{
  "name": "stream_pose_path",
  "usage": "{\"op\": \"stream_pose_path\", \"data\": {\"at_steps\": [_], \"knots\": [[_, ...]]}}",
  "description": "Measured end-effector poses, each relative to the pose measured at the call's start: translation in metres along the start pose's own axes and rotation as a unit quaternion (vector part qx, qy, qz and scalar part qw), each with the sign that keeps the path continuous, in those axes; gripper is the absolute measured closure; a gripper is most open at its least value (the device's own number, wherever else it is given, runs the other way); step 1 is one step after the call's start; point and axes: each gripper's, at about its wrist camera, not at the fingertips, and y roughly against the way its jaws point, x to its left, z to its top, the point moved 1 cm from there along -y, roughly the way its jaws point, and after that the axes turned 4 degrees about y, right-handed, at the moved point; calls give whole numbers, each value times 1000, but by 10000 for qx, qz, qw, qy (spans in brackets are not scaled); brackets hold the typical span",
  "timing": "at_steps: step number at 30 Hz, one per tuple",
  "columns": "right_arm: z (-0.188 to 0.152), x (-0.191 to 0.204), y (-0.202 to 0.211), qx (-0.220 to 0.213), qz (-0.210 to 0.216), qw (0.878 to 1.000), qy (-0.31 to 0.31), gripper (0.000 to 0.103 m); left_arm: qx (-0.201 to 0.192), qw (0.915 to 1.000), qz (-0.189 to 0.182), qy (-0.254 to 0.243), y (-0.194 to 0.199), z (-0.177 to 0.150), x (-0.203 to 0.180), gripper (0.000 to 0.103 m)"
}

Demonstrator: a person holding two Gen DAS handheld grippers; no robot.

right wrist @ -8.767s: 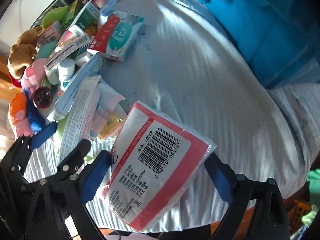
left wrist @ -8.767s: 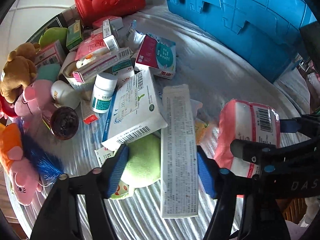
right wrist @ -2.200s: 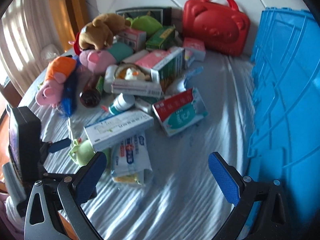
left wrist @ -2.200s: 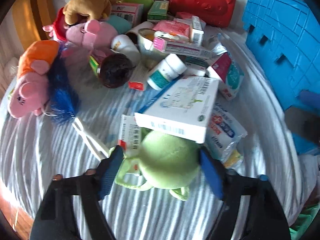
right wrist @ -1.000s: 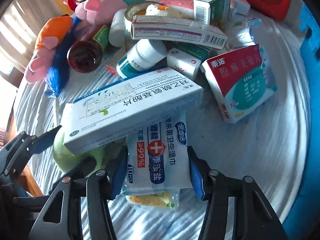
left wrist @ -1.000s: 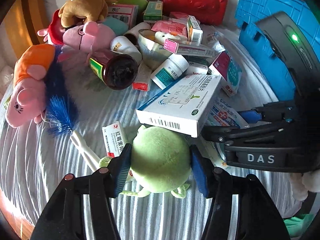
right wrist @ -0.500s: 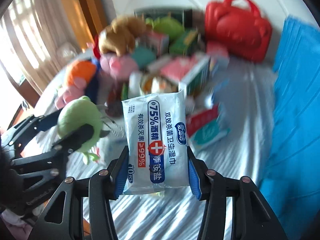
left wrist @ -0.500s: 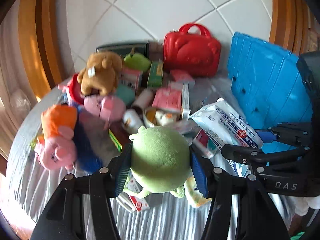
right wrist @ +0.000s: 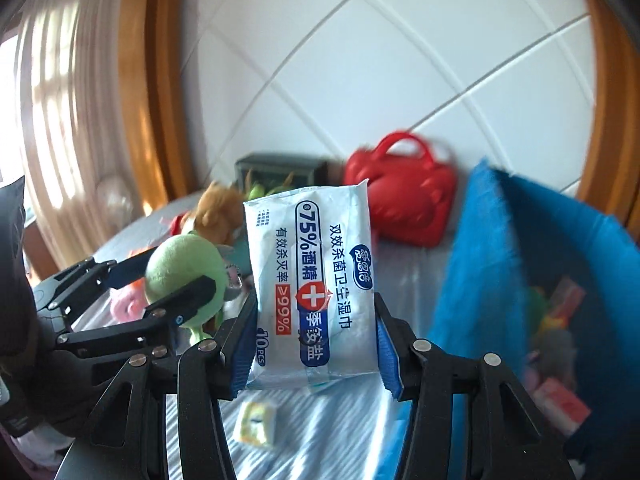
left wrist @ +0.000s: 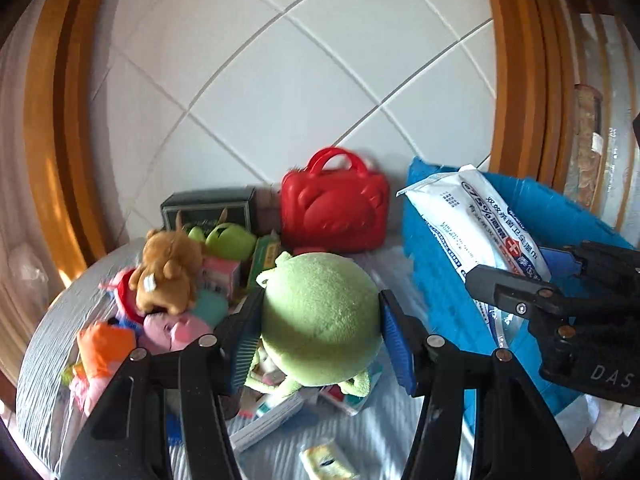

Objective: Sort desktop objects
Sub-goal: 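Carry the green plush and wet-wipe pack with both tools over the blue bin, then open both tools to drop the plush and wipe pack into the bin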

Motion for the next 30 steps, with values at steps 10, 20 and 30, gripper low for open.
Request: {"op": "stream_pose_path", "data": {"at_steps": [10,20,30], "knots": [[1,-98,76,-623,-1369,9878,-398,52,-468,9962,-645,-362,6,44,-94,47],[-50,-209,101,-142,-2708,9593,-782,52,-103,9868,-1396,-817,-4,50,-214,47],[-93,-284,126,121,-3245,9403,-1014,52,194,9817,-1442,-1230,-26,37,-276,46]]}}
